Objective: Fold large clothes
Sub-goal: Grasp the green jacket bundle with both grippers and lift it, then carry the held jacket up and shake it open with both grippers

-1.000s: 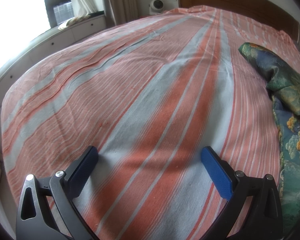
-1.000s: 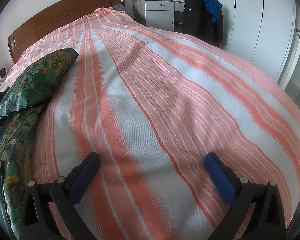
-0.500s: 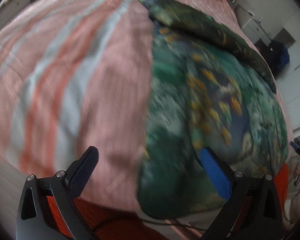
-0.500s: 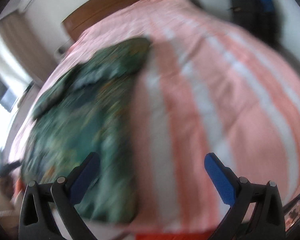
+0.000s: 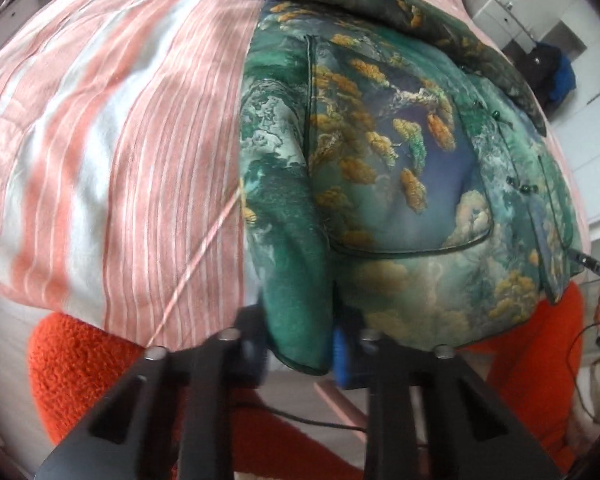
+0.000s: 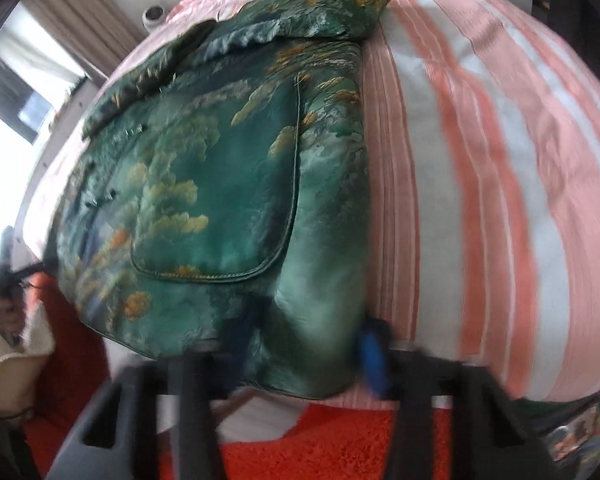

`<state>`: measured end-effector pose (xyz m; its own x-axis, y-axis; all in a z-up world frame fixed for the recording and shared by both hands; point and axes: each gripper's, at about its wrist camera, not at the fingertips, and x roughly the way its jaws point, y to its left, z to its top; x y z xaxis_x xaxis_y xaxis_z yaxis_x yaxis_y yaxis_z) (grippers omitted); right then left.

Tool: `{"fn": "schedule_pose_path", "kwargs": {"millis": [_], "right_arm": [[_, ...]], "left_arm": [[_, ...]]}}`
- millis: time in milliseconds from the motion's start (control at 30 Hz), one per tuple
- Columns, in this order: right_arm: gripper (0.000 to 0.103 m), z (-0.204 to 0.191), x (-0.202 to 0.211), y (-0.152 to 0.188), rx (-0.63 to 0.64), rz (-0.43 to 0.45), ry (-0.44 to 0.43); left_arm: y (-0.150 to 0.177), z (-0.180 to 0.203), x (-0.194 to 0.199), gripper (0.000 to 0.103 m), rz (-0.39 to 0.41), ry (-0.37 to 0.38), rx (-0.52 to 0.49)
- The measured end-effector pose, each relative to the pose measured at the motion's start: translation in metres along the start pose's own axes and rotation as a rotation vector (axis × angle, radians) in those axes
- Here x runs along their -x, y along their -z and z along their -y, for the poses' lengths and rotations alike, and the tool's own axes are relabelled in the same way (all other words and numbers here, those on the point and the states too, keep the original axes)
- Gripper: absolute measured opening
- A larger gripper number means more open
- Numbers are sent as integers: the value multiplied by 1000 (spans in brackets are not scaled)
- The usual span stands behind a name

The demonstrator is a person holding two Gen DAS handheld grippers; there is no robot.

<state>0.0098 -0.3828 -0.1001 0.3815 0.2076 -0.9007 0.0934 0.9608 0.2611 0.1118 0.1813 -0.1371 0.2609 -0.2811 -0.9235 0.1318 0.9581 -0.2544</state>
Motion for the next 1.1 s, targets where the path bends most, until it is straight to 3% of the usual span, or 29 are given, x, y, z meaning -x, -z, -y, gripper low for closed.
{"fn": "schedule_pose_path", "kwargs": {"millis": [100, 233, 400, 500, 633, 700, 767, 833, 867, 900, 933, 967, 1000, 1100], "right_arm": [[14, -4, 10, 0, -3, 19, -10], [13, -7, 32, 5, 0, 39, -31], [13, -6, 41, 34, -11, -36, -73], [13, 1, 45, 45, -73, -72, -148], [12, 12, 75, 11, -146, -9, -298], [12, 20, 98, -38, -158, 74, -361], [11, 27, 107, -90, -174, 148, -382], [11, 31, 104, -138, -198, 208, -365], [12, 38, 92, -175, -225, 249, -373], [17, 42, 84, -193, -246, 271, -387], [36, 47, 70, -214, -275, 303, -399], [60, 51, 57, -232, -303, 335, -400], [103, 61, 44, -243, -364, 365, -359], [100, 74, 32, -244, -446, 402, -392]], "left_arm": [[4, 3, 13, 10, 16, -9, -12], [23, 9, 35, 9, 15, -8, -67], [57, 3, 49, 9, -66, -5, -122], [52, -5, 76, 9, -74, 47, -113], [-12, -14, 146, 8, 32, 197, -101], [-58, -11, 174, 8, 115, 209, -134], [-119, 1, 192, 8, 228, 167, -150], [-183, 7, 195, 15, 354, 133, -103], [-210, 8, 188, 36, 383, 124, -86], [-242, 6, 173, 80, 370, 90, -70], [-258, 5, 159, 95, 345, 23, -46], [-268, -2, 148, 95, 330, -63, -9], [-273, -11, 138, 90, 308, -108, 7], [-262, -39, 119, 90, 272, -65, -6]]}}
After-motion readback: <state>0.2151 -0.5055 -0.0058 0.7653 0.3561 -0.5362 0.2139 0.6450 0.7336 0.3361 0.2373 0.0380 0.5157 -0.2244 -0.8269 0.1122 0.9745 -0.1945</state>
